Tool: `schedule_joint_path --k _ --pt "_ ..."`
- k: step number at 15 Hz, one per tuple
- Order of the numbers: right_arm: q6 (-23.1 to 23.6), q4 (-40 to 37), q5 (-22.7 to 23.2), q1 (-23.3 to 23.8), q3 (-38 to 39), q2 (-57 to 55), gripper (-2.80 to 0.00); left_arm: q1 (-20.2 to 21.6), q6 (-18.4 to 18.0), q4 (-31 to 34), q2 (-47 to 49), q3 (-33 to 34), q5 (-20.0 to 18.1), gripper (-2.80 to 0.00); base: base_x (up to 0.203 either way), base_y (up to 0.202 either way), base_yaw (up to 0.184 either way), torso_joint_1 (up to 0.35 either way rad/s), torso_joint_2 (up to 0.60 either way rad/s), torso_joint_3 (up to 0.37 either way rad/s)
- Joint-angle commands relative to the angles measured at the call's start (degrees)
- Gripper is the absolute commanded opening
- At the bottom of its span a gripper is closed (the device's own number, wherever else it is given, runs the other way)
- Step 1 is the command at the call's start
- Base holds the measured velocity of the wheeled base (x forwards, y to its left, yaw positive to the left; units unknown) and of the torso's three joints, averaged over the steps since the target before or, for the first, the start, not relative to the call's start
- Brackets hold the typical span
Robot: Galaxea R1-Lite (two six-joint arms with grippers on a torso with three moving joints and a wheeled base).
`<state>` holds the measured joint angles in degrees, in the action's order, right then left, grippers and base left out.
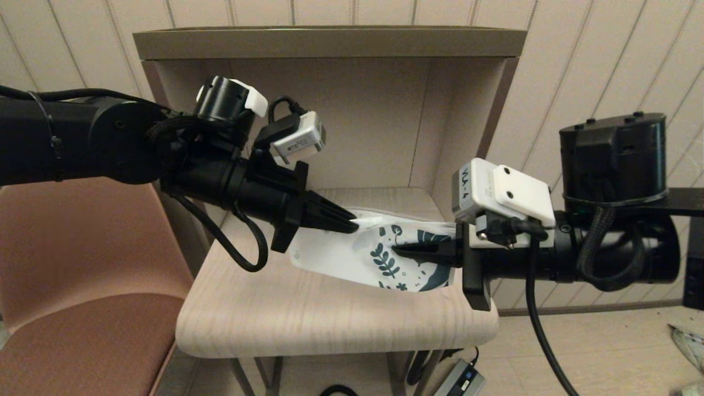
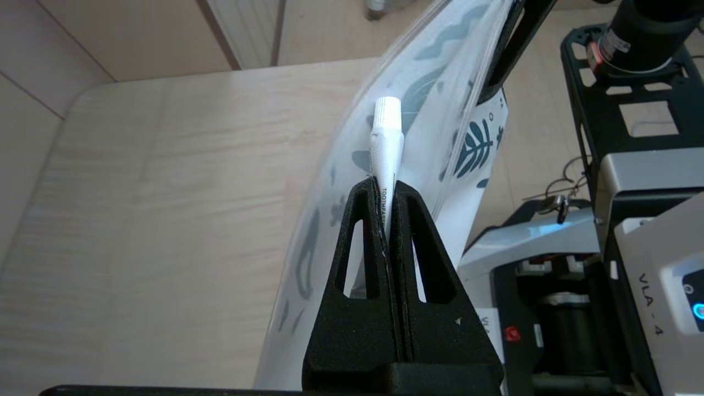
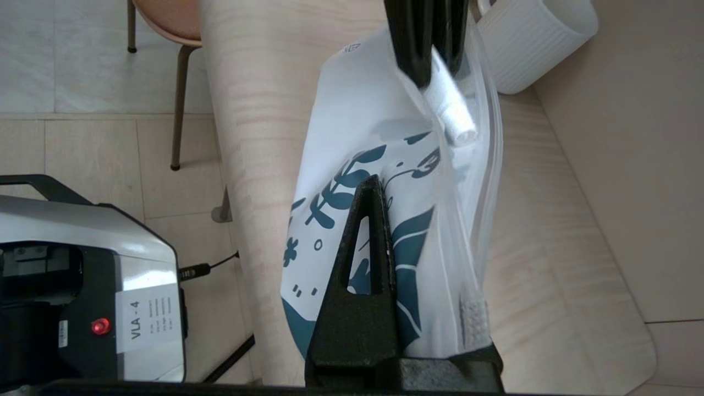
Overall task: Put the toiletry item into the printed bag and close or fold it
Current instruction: Place the toothpaste in the storage bag
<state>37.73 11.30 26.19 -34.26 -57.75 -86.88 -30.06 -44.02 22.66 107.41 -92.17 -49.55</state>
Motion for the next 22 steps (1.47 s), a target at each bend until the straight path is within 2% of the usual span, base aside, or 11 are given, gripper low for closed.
schedule_joint_path --k 1,3,7,11,13,19,22 --pt "0.24 0.13 0.17 0.23 0.00 0.05 -2.80 -0.08 -0.28 0.20 0.17 0.15 -0.55 -2.80 0.000 0.000 0.000 0.000 0.00 0.000" --pt "0.24 0.13 0.17 0.15 -0.05 0.05 -2.80 -0.08 -0.31 0.32 0.05 0.03 -1.78 -2.80 0.000 0.000 0.000 0.000 0.00 0.000" --pt "0.32 0.13 0.10 -1.29 1.04 0.31 -2.80 0.00 -0.29 0.63 -0.51 -1.45 -1.78 -2.80 0.000 0.000 0.000 0.000 0.00 0.000" --pt "0.41 0.13 -0.09 -2.39 1.23 0.88 -2.80 -0.30 -0.70 5.27 -0.80 -3.63 -2.02 -2.80 0.000 0.000 0.000 0.000 0.00 0.000" --pt "0.50 0.13 -0.18 -2.39 0.97 1.28 -2.80 -0.61 -2.75 9.24 -0.80 -4.75 -2.28 -2.80 0.000 0.000 0.000 0.000 0.00 0.000" --pt "1.29 0.12 -0.18 -2.23 -0.09 1.36 -2.80 -0.61 -7.66 14.70 -1.33 -5.03 -5.12 -2.80 0.000 0.000 0.000 0.000 0.00 0.000" --pt "1.80 0.13 -0.17 -4.51 0.97 1.52 -2.80 -0.66 -10.01 16.49 -1.12 -5.67 -6.25 -2.80 0.000 0.000 0.000 0.000 0.00 0.000"
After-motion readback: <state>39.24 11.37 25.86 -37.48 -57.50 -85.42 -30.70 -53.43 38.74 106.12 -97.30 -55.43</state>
